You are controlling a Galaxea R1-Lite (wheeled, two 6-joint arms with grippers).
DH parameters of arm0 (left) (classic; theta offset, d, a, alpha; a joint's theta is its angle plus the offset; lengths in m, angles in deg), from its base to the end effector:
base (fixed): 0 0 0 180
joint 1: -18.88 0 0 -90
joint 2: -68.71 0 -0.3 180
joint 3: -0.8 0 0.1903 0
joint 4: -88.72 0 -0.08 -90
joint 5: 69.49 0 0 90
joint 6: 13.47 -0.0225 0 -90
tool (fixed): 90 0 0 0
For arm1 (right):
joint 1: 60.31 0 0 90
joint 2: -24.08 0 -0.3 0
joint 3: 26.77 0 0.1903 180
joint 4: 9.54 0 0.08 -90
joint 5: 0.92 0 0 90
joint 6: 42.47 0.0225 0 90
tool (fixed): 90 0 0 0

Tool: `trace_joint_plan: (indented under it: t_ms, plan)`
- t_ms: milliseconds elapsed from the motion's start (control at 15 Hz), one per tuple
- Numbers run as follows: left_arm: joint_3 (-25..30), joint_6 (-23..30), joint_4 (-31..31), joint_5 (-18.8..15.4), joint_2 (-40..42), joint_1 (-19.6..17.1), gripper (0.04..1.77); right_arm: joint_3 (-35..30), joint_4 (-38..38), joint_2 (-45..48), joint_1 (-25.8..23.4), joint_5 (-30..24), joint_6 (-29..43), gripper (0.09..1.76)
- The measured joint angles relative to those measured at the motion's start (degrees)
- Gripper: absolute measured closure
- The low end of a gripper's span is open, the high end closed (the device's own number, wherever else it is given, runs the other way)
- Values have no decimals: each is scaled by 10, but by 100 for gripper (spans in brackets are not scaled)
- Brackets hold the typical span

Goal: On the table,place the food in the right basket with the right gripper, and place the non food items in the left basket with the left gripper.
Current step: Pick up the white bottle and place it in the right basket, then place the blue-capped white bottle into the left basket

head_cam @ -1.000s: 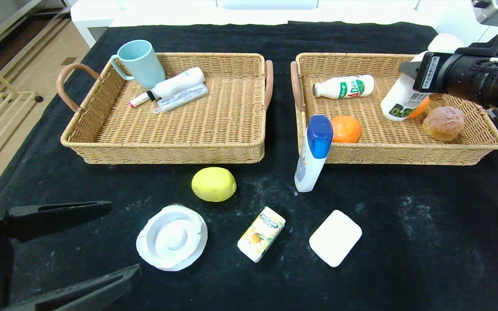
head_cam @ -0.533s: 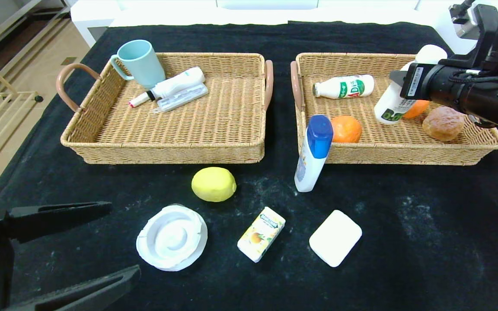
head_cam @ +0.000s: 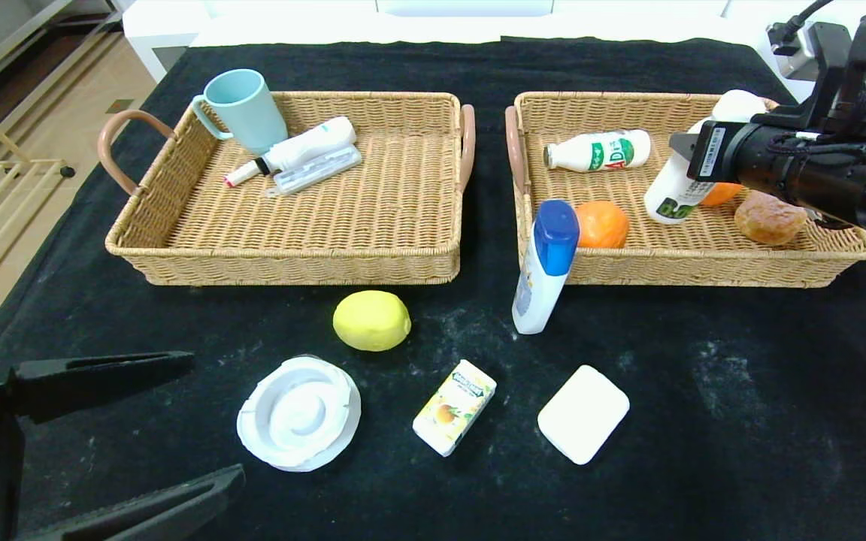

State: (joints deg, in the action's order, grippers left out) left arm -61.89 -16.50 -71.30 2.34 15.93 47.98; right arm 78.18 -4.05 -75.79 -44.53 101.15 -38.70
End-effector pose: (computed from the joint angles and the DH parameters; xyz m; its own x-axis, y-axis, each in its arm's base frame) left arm 0.0890 -0.0576 0.2539 0.6658 -0.7274 -0.1661 0.7374 0.6754 -0.0024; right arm 0.3313 0.0887 0.3117 0.9979 0.0647 -0.0070 -0.0641 0.9959 0.0643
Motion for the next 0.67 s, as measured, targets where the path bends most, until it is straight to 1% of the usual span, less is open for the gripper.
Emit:
trace_joint_plan:
  t_ms: [133, 333, 533, 667]
  plan:
    - [1, -2, 0, 0, 0, 0, 9, 0, -2, 0, 1, 1, 0, 68]
    - [2, -3, 0, 0, 0, 0, 9, -3, 0, 3, 3, 3, 0, 50]
    - [2, -3, 0, -1, 0, 0, 9, -13, 2, 18, 10, 4, 0, 39]
    - [3, -3, 1, -1, 1, 0, 9, -31, 2, 37, 13, 5, 0, 34]
